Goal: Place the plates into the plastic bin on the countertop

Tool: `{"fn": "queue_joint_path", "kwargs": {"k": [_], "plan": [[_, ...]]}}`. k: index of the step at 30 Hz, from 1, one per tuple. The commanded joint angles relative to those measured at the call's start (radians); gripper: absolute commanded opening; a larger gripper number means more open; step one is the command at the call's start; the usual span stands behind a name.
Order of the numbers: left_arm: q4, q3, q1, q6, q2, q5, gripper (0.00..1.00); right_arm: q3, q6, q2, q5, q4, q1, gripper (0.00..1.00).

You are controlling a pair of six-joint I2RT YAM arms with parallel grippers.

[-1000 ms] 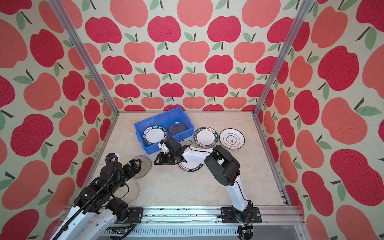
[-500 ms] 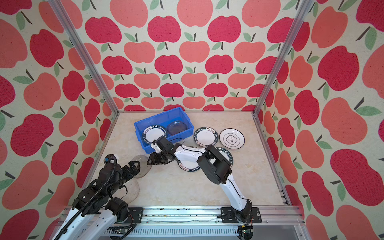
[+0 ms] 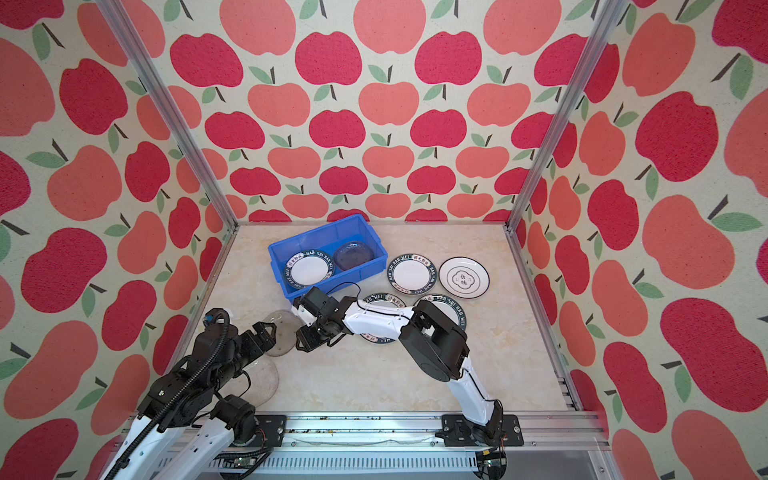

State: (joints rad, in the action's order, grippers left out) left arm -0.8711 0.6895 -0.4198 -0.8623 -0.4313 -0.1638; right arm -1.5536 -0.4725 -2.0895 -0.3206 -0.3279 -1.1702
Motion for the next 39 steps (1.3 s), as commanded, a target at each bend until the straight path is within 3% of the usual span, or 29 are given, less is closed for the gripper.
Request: {"fn": "queue_joint_path", "kwargs": {"k": [1, 9, 14, 21, 39], "plan": [[-0.047, 0.081, 0.015, 0.021, 0.0, 0.008, 0.94, -0.033, -0.03, 0.037, -0.069, -0.041, -0.063, 0.47], [-0.111, 0.189, 0.027, 0.066, 0.117, -0.082, 0.98, -0.089, -0.142, -0.028, -0.07, -0.047, -0.125, 0.46], [-0.141, 0.2, 0.026, 0.08, 0.224, -0.117, 0.99, -0.017, -0.149, -0.035, -0.049, -0.007, -0.121, 0.46], [-0.19, 0.248, 0.023, 0.088, 0.25, -0.104, 0.99, 0.034, -0.149, -0.07, -0.068, 0.085, -0.114, 0.46], [-0.22, 0.14, 0.026, 0.009, 0.387, -0.052, 0.99, 0.004, -0.298, -0.184, -0.109, 0.251, -0.129, 0.41]]}}
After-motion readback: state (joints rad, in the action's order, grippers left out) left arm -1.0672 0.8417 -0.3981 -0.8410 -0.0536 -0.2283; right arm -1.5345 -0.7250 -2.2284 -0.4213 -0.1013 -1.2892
